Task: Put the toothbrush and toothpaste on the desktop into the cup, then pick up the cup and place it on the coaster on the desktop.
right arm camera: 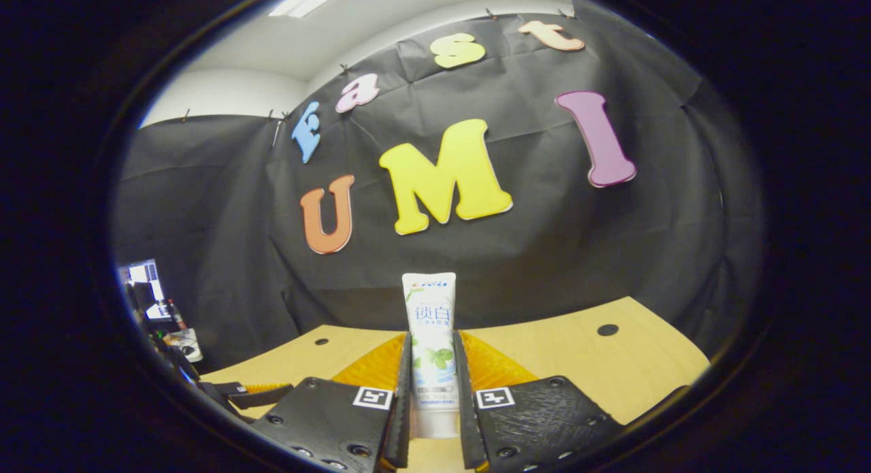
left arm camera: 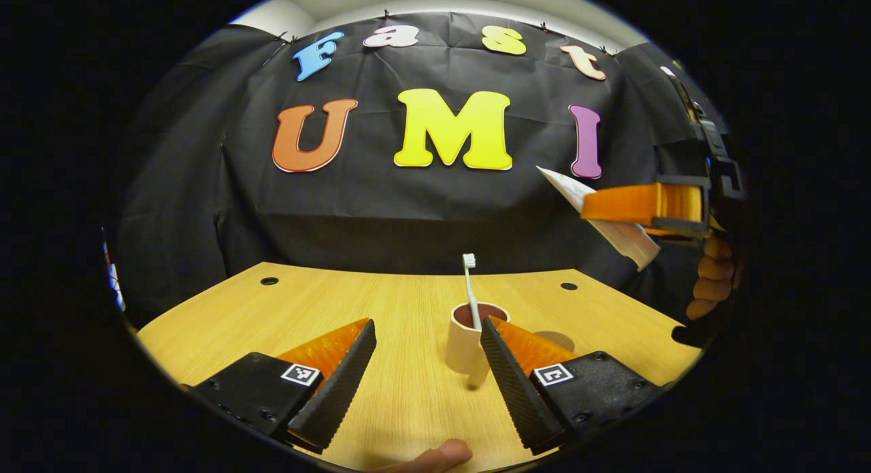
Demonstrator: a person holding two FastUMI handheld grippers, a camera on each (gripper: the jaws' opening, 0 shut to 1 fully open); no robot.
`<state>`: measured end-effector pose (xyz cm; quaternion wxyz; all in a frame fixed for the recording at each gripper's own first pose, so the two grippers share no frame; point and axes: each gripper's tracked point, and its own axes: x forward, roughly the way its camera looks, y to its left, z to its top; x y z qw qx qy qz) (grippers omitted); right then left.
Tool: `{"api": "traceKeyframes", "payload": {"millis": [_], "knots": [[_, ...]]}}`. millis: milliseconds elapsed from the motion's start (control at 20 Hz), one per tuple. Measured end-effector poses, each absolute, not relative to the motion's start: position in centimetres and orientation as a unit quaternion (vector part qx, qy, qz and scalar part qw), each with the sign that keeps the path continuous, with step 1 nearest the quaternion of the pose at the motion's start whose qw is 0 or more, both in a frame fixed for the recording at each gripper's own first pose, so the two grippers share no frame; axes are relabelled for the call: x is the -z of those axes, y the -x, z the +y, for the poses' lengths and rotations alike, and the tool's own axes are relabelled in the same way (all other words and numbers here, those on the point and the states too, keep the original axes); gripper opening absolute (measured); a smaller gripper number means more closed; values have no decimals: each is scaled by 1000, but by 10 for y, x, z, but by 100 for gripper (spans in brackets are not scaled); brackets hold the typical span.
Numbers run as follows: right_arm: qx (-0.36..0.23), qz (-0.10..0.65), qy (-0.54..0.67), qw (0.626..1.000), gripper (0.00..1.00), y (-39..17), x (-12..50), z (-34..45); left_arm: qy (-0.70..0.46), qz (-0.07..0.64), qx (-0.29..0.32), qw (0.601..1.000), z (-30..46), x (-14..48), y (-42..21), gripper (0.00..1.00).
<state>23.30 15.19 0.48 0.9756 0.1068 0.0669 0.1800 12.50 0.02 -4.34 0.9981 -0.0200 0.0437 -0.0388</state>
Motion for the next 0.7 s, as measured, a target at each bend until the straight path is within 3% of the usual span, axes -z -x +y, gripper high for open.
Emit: {"api": "traceKeyframes", "payload": {"millis": [300, 700], "knots": [[-193, 107, -91, 971, 31, -281, 32, 207, 65, 60, 53, 995, 1, 56, -128, 98], [-183, 119, -79, 973, 34, -299, 53, 224, 59, 84, 83, 991, -11, 75, -135, 99]]}}
